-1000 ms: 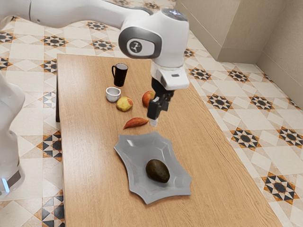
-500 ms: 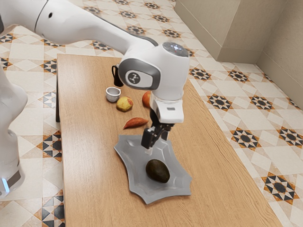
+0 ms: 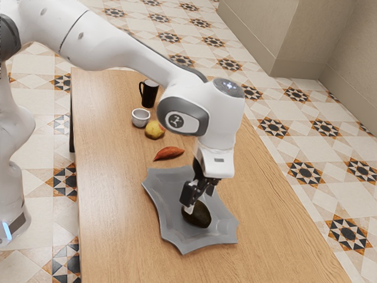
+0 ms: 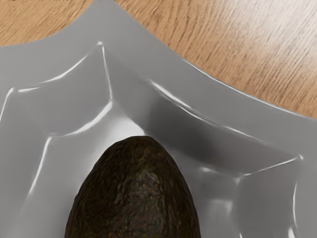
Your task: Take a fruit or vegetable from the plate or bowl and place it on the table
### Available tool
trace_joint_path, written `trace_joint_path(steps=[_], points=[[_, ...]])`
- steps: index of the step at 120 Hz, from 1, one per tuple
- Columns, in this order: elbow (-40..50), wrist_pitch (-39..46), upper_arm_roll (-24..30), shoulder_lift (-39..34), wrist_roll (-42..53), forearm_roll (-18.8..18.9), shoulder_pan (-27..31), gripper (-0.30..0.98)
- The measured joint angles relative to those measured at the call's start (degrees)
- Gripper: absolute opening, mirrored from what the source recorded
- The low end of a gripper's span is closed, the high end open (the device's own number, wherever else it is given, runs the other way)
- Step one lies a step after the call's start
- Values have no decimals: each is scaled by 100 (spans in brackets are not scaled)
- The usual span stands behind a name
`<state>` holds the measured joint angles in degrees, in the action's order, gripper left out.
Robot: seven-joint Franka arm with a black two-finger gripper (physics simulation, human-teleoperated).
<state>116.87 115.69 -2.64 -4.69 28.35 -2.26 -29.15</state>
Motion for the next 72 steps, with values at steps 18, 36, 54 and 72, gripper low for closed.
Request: trace_joint_path(steps=[18, 36, 54, 72], points=[[9, 80, 0, 101, 35, -15, -8, 69], [31, 131, -37, 128, 63, -29, -8, 69], [82, 166, -56, 79, 85, -78, 30, 69], [113, 192, -61, 120, 102, -106, 30, 69]])
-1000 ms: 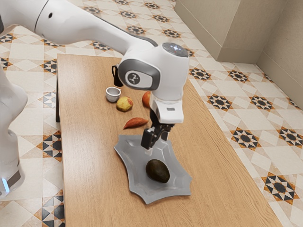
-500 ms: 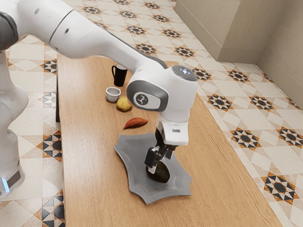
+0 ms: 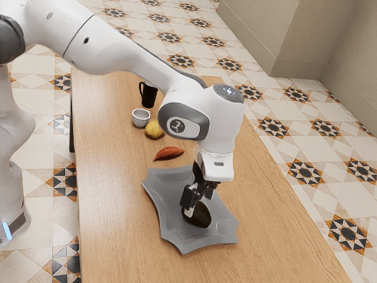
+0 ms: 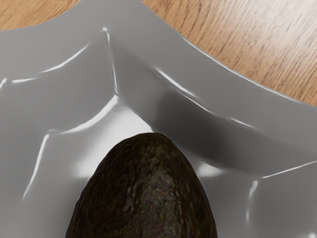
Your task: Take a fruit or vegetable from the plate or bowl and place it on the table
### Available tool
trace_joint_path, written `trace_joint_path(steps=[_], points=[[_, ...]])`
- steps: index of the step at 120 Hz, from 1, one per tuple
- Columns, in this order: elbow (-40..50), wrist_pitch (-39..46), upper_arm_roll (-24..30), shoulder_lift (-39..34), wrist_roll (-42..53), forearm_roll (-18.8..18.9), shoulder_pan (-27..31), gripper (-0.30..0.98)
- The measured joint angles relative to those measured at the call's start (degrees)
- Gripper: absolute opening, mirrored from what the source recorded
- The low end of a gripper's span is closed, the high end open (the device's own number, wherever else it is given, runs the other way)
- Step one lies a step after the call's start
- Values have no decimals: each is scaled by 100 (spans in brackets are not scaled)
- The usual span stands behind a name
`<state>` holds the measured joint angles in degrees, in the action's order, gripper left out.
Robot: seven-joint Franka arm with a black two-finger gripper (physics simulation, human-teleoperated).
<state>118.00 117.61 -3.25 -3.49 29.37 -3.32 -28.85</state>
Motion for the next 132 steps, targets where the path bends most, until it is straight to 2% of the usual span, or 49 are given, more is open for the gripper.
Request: trace_joint_path(steps=[82, 107, 132], points=[[-2, 185, 2, 529, 44, -106, -36, 68], [-11, 191, -3, 539, 49, -109, -23, 39], [-11, 206, -12, 472, 19, -117, 20, 34]])
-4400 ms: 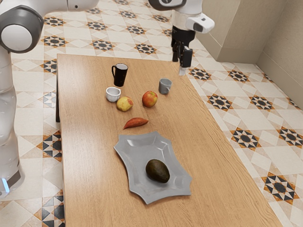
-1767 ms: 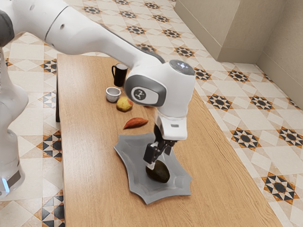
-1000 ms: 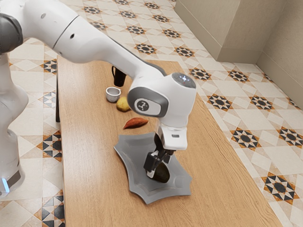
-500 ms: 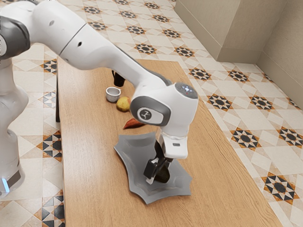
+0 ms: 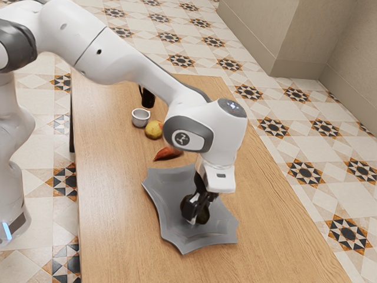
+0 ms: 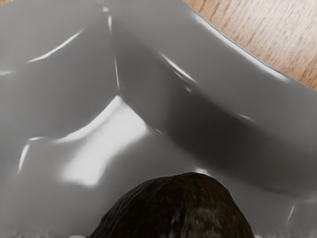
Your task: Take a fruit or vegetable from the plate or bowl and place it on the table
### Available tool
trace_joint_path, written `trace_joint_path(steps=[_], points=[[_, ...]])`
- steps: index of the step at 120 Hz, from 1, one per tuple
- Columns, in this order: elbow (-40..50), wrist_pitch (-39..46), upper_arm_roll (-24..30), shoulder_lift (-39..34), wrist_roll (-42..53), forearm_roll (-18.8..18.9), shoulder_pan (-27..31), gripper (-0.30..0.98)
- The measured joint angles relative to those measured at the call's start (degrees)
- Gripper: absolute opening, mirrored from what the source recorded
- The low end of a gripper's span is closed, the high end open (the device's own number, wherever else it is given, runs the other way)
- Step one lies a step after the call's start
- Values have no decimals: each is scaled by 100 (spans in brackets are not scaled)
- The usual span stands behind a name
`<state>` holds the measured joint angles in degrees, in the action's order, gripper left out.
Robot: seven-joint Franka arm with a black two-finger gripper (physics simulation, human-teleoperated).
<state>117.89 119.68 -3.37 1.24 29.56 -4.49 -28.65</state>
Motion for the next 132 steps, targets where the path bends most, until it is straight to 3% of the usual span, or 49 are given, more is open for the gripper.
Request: trace_joint_path(steps=[16, 42, 108, 132], points=[[-143, -28, -55, -160, -13, 8, -26, 33], [-1195, -312, -195, 90, 33, 29, -95, 33], [-5364, -1581, -144, 3216, 249, -4, -19, 33], [-5833, -1893, -129, 3579, 342, -10, -25, 33]])
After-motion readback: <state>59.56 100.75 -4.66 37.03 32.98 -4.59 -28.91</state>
